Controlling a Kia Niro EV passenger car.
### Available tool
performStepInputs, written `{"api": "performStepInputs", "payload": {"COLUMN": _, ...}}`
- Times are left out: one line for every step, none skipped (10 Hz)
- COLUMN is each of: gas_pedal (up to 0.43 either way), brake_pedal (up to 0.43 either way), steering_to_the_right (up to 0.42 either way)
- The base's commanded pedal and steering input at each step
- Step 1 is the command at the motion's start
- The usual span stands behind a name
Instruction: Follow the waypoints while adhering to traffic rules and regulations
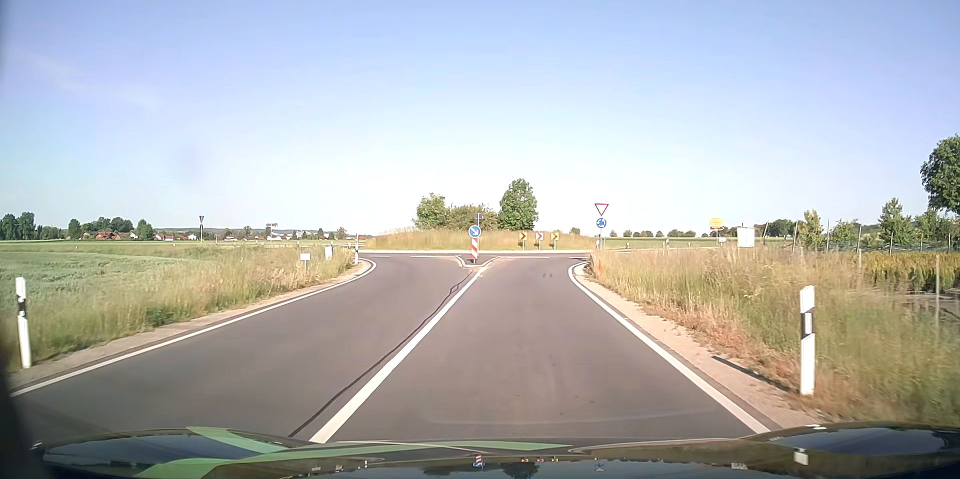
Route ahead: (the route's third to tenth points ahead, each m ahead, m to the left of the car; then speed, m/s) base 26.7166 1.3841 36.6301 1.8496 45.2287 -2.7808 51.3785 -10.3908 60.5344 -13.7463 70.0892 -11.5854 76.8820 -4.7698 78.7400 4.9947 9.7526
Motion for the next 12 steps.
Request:
{"api": "performStepInputs", "payload": {"gas_pedal": 0.067, "brake_pedal": 0.000, "steering_to_the_right": 0.002}}
{"api": "performStepInputs", "payload": {"gas_pedal": 0.067, "brake_pedal": 0.000, "steering_to_the_right": 0.002}}
{"api": "performStepInputs", "payload": {"gas_pedal": 0.067, "brake_pedal": 0.000, "steering_to_the_right": 0.002}}
{"api": "performStepInputs", "payload": {"gas_pedal": 0.067, "brake_pedal": 0.000, "steering_to_the_right": 0.002}}
{"api": "performStepInputs", "payload": {"gas_pedal": 0.067, "brake_pedal": 0.000, "steering_to_the_right": 0.002}}
{"api": "performStepInputs", "payload": {"gas_pedal": 0.047, "brake_pedal": 0.000, "steering_to_the_right": 0.002}}
{"api": "performStepInputs", "payload": {"gas_pedal": 0.039, "brake_pedal": 0.000, "steering_to_the_right": 0.002}}
{"api": "performStepInputs", "payload": {"gas_pedal": 0.039, "brake_pedal": 0.000, "steering_to_the_right": 0.001}}
{"api": "performStepInputs", "payload": {"gas_pedal": 0.039, "brake_pedal": 0.000, "steering_to_the_right": 0.001}}
{"api": "performStepInputs", "payload": {"gas_pedal": 0.047, "brake_pedal": 0.000, "steering_to_the_right": 0.001}}
{"api": "performStepInputs", "payload": {"gas_pedal": 0.059, "brake_pedal": 0.000, "steering_to_the_right": 0.001}}
{"api": "performStepInputs", "payload": {"gas_pedal": 0.067, "brake_pedal": 0.000, "steering_to_the_right": 0.001}}
